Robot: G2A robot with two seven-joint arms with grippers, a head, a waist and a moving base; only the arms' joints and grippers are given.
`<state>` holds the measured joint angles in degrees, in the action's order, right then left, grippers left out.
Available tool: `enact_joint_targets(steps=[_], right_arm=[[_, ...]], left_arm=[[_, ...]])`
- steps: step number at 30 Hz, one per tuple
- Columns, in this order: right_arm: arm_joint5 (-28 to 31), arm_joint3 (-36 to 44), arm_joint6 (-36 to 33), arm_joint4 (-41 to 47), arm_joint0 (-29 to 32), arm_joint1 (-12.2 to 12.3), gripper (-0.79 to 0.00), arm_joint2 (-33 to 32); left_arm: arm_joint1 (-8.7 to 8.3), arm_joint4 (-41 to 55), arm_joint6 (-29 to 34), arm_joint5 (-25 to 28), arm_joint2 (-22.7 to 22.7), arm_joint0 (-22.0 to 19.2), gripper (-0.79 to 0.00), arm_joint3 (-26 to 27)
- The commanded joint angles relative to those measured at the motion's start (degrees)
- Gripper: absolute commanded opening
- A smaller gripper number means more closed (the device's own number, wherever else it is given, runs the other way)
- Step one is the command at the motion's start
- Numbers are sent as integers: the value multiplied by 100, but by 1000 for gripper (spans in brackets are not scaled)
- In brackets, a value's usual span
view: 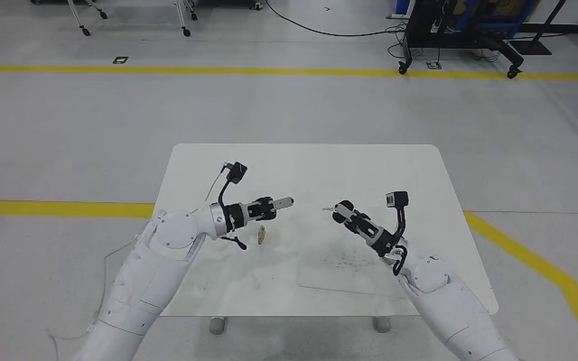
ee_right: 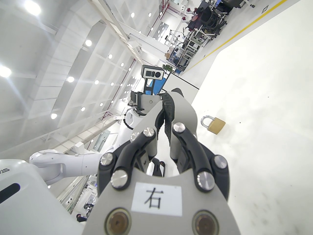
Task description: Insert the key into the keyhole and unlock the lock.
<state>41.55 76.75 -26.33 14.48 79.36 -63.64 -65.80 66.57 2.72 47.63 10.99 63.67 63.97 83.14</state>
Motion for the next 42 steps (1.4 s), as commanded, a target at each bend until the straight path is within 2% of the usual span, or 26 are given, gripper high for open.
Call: enact_joint_targets(steps=[1, 5, 11, 14, 17, 21, 30, 42], right_arm=[[0, 0, 0, 0, 0, 0, -785, 0], [0, 0, 0, 0, 0, 0, -785, 0], [34, 182, 1026, 291, 203, -131, -785, 115], [-6, 209, 1494, -61, 223, -200, -785, 228], [-164, 241, 1648, -260, 204, -253, -785, 351], [-203, 208, 1644, -365, 170, -280, -785, 355], [-260, 254, 1555, -387, 233, -300, -785, 240], [-286, 267, 1486, -388, 240, -302, -785, 222]], left_arm=[[-2, -4, -324, 12, 48, 114, 0, 111], [-25, -402, -746, 221, 103, 304, 0, 445], [-22, -411, -1044, 384, 120, 489, 0, 584], [-24, -371, -1017, 341, 140, 487, 0, 555], [-60, -661, -707, 189, 168, 419, 0, 567], [-161, -1982, 0, -6, 110, 285, 0, 1005], [-339, -4252, 898, -302, 14, 453, 0, 1730], [-363, -5507, 2232, -292, -628, 285, 0, 1862]])
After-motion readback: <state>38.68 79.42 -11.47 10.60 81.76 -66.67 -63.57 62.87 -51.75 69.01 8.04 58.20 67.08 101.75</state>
